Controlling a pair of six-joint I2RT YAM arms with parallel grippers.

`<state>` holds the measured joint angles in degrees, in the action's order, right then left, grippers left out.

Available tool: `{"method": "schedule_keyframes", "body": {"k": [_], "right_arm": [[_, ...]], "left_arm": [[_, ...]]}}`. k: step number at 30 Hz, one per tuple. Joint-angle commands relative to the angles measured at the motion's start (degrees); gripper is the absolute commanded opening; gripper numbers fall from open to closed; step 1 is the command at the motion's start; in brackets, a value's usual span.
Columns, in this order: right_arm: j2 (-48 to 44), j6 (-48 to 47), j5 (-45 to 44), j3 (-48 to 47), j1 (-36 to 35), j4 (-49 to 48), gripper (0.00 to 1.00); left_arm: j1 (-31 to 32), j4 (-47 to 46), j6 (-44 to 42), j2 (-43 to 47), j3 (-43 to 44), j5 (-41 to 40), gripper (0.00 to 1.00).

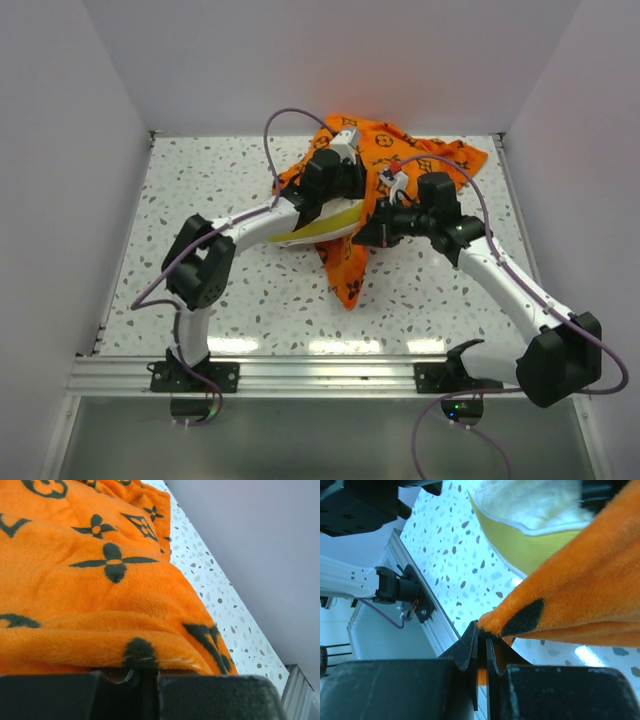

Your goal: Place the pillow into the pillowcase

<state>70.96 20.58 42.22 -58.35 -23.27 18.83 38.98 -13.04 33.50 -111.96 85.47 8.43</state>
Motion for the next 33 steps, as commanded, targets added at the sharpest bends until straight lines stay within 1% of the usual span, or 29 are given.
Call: {"method": "schedule_keyframes", "body": {"k": [1, 3, 4, 5, 6, 7, 8, 9, 10, 11, 12, 13, 14, 15, 17, 18, 19, 20, 21, 22, 23, 24, 25, 26, 28, 29, 30, 32, 33], "right_arm": [[-6.27, 6.76, 23.78, 0.5, -3.63, -2.4, 0.0], [-5.48, 4.14, 24.67, 1.39, -3.63, 1.72, 0.0], [-5.13, -1.01, 23.8, 0.7, -3.37, 4.43, 0.0], [-3.74, -4.46, 23.01, -0.18, -2.84, 10.99, 0.0], [-2.94, -7.97, 19.6, -1.49, -2.31, 14.97, 0.0], [-2.24, -14.8, 17.48, -3.86, -2.05, 21.97, 0.02], [-1.01, -16.6, 15.46, -4.4, -1.96, 23.6, 0.03], [-0.91, -17.49, 9.61, -4.58, -1.78, 24.4, 0.03], [-0.82, -18.37, 7.29, -4.15, -1.61, 23.89, 0.03], [-0.56, -18.47, 4.83, -3.88, -1.52, 22.93, 0.02], [-0.04, -18.38, 0.98, -3.97, -1.43, 22.31, 0.05], [0.84, -19.51, -2.46, -4.84, -1.43, 22.04, 0.09], [3.55, -20.22, -3.53, -5.98, -1.43, 23.61, 0.21], [4.96, -23.71, -3.98, -7.55, -1.69, 25.45, 0.33], [7.6, -28.13, -6.42, -11.59, -1.96, 30.01, 0.48], [8.75, -28.83, -7.23, -12.57, -1.96, 30.82, 0.61], [10.85, -32.23, -7.85, -15.71, -1.87, 32.39, 0.65], [11.74, -32.88, -10.55, -17.22, -1.87, 33.45, 0.69], [12.53, -33.06, -12.4, -18.8, -1.87, 33.2, 0.81], [14.45, -33.41, -13.47, -22.39, -1.96, 31.72, 0.87], [15.34, -33.24, -16.0, -24.34, -2.22, 30.4, 0.9], [16.74, -32.54, -17.5, -26.27, -3.18, 28.65, 0.91], [19.54, -30.53, -19.0, -29.51, -3.71, 24.54, 0.94], [21.92, -29.81, -20.58, -31.37, -4.32, 22.93, 0.94], [26.75, -28.84, -25.85, -38.11, -6.61, 19.69, 0.93], [32.43, -28.84, -27.17, -40.33, -7.92, 18.88, 0.93], [35.1, -29.01, -29.97, -42.88, -8.63, 18.44, 0.92], [41.16, -29.19, -32.01, -51.13, -9.77, 17.3, 0.92], [47.19, -29.28, -33.5, -54.3, -10.65, 17.38, 0.92]], "left_arm": [[-0.05, -3.41, 0.24, -8.95, -0.31, -13.79, 0.0], [-0.13, -2.61, -0.44, -10.03, 0.4, -10.56, 0.0], [-0.22, -2.43, -2.97, -9.68, 0.31, -7.49, 0.05], [-0.57, -0.69, -5.0, -8.72, -0.47, -3.54, 0.15], [-0.66, 0.89, -7.46, -7.23, -1.61, 4.67, 0.26], [-0.57, 3.26, -15.14, -2.78, -3.02, 8.59, 0.42], [-0.4, 10.42, -18.69, -0.13, -6.51, 11.06, 0.5], [-0.66, 14.75, -22.12, 2.69, -8.63, 17.61, 0.55], [-0.84, 19.75, -30.25, 7.5, -10.31, 20.11, 0.7], [-0.92, 30.07, -33.72, 9.81, -12.85, 21.01, 0.75], [-1.36, 34.44, -38.02, 11.92, -14.27, 24.24, 0.94], [-2.15, 38.22, -44.07, 15.77, -15.59, 26.97, 0.95], [-3.98, 44.79, -46.65, 17.55, -17.51, 30.74, 1.0], [-5.05, 47.99, -49.12, 19.13, -17.79, 31.99, 1.0], [-7.5, 54.83, -54.92, 23.36, -18.67, 35.24, 1.0], [-10.56, 57.83, -57.2, 24.33, -18.15, 38.56, 1.0], [-12.51, 59.69, -60.27, 25.81, -17.8, 40.51, 1.0], [-17.23, 62.14, -61.35, 26.18, -17.53, 42.01, 1.0], [-20.14, 61.91, -60.92, 26.62, -17.88, 43.07, 1.0], [-23.48, 61.64, -60.83, 27.14, -18.41, 44.56, 1.0], [-29.6, 60.77, -61.0, 27.32, -18.93, 44.92, 1.0], [-32.28, 57.8, -58.92, 27.67, -19.72, 41.1, 1.0], [-34.83, 54.12, -52.98, 28.28, -20.77, 38.62, 1.0], [-38.51, 47.64, -50.48, 28.12, -22.26, 36.42, 1.0], [-40.63, 45.3, -48.44, 25.14, -20.97, 30.44, 1.0], [-41.35, 43.12, -48.0, 24.0, -19.57, 29.38, 1.0], [-41.53, 42.31, -47.91, 22.94, -18.68, 27.98, 1.0], [-41.97, 39.51, -47.39, 20.04, -17.28, 27.7, 1.0], [-42.23, 39.23, -47.3, 18.81, -16.75, 28.13, 1.0]]}}
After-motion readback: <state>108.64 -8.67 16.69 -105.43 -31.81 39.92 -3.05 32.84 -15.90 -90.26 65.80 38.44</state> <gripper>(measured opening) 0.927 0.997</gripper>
